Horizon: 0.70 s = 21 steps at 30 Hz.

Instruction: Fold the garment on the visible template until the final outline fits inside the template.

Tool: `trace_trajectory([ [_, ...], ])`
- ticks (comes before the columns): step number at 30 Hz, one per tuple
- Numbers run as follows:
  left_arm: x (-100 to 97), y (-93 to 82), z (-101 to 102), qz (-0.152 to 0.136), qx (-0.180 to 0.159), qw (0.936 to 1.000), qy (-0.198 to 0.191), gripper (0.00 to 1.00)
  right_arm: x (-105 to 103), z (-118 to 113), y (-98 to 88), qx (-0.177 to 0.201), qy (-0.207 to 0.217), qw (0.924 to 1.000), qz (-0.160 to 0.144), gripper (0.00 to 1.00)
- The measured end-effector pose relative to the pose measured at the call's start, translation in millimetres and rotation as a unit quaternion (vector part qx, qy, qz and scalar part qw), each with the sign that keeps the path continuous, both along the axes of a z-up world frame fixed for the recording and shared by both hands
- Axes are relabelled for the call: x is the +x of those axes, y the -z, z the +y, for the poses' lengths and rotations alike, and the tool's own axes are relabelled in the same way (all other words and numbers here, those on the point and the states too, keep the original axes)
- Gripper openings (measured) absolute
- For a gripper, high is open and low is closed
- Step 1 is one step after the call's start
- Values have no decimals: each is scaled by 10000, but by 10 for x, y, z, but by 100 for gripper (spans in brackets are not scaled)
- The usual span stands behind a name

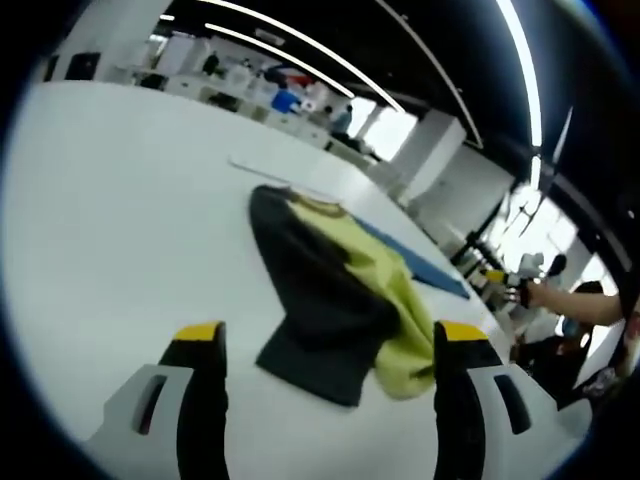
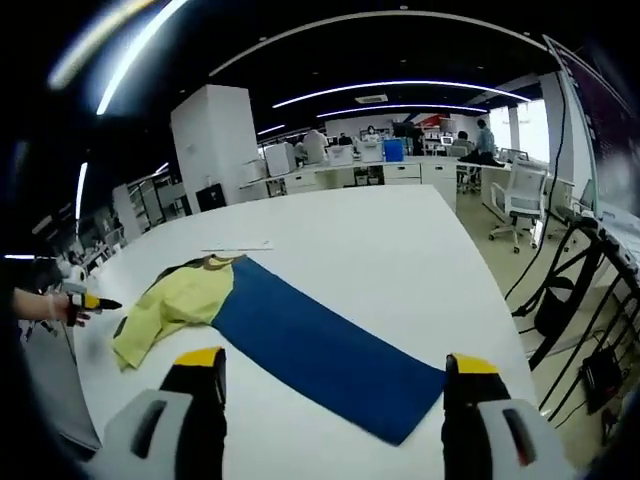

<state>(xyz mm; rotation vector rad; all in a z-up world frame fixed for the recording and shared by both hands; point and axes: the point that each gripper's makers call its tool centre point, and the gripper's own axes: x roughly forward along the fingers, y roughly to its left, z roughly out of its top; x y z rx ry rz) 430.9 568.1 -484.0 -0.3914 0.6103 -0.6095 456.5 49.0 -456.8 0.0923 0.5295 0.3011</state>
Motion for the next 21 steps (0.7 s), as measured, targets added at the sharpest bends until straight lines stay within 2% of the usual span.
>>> trace_trajectory([
  [2,-6,87,34,82,150,9999,25,75,-28,64,-8,-3,-46,10000,-10,89],
  [6,14,170,97,172,223,9996,-14,63,-133,236,-59,18,-128,9999,-34,87],
  [10,27,273,174,249,492,9985,-18,51,-207,291,-119,44,-148,9999,-34,86],
  [14,39,320,199,259,622,9977,-79,38,-269,332,-173,58,-159,9998,-81,84],
  [15,35,355,218,304,748,9967,-103,35,-286,352,-183,64,-193,9998,-91,84],
  [16,68,348,228,206,782,9966,-140,30,-299,366,-189,61,-210,9997,-91,84],
  [18,79,384,251,244,921,9953,-166,24,-322,397,-222,79,-245,9996,-128,83],
  [21,106,411,264,97,1247,9921,-95,19,-355,464,-300,142,-325,9991,-228,82],
])
